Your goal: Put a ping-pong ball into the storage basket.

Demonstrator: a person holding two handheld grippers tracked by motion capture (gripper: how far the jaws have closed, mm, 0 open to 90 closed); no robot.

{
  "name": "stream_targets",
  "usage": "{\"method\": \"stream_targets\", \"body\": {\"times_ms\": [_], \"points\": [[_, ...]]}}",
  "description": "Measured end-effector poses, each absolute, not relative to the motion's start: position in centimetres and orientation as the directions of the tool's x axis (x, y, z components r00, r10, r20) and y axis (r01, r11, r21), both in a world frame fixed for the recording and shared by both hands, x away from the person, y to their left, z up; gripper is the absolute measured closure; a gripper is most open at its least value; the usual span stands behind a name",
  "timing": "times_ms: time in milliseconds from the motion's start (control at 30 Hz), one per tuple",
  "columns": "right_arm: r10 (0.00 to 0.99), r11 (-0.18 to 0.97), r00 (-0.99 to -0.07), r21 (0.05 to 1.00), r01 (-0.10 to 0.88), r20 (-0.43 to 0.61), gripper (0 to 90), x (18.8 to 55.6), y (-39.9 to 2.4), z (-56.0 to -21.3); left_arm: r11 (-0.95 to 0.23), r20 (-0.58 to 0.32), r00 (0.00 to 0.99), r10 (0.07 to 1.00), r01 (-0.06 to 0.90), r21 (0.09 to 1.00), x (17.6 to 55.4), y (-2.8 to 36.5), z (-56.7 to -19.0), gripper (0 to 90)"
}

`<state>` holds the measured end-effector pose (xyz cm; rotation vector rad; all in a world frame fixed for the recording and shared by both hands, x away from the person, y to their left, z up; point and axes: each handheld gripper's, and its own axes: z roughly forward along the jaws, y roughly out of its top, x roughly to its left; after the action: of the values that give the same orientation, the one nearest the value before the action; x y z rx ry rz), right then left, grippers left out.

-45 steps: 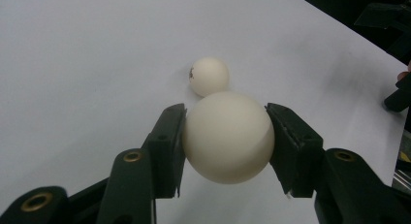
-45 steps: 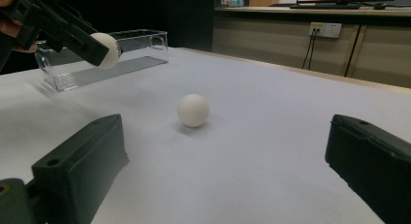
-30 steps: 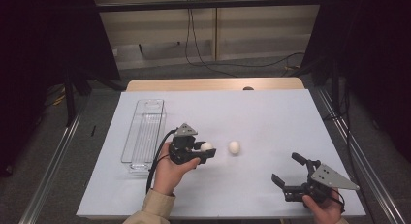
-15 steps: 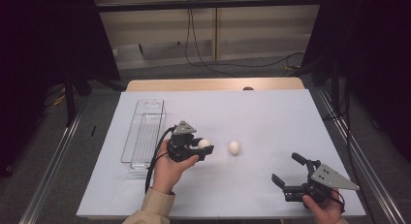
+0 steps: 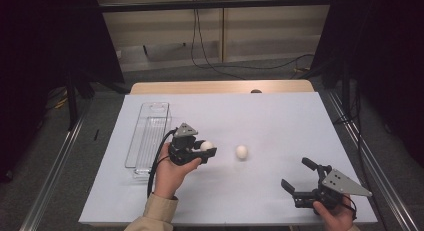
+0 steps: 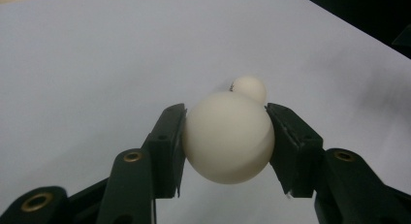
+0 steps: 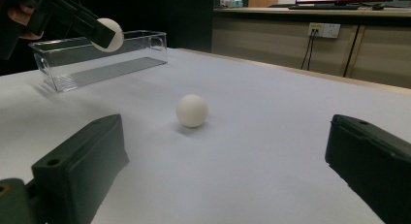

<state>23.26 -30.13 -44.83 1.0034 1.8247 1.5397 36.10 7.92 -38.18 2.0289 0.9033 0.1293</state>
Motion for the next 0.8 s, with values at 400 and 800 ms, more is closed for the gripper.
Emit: {"method": "stream_targets", "body": {"times_ms": [400, 800], "points": [[0.817, 0.065, -0.574, 0.979, 0.194, 0.059, 0.7, 23.2, -30.2, -44.8, -0.337, -0.23, 0.715, 0.661, 0.556, 0.76, 36.4, 8.5, -38.2, 51.0], [0.818, 0.062, -0.573, 0.979, 0.193, 0.061, 0.6, 23.3, -30.2, -44.8, -0.324, -0.232, 0.703, 0.672, 0.561, 0.762, 36.7, 9.4, -38.2, 51.0]]}}
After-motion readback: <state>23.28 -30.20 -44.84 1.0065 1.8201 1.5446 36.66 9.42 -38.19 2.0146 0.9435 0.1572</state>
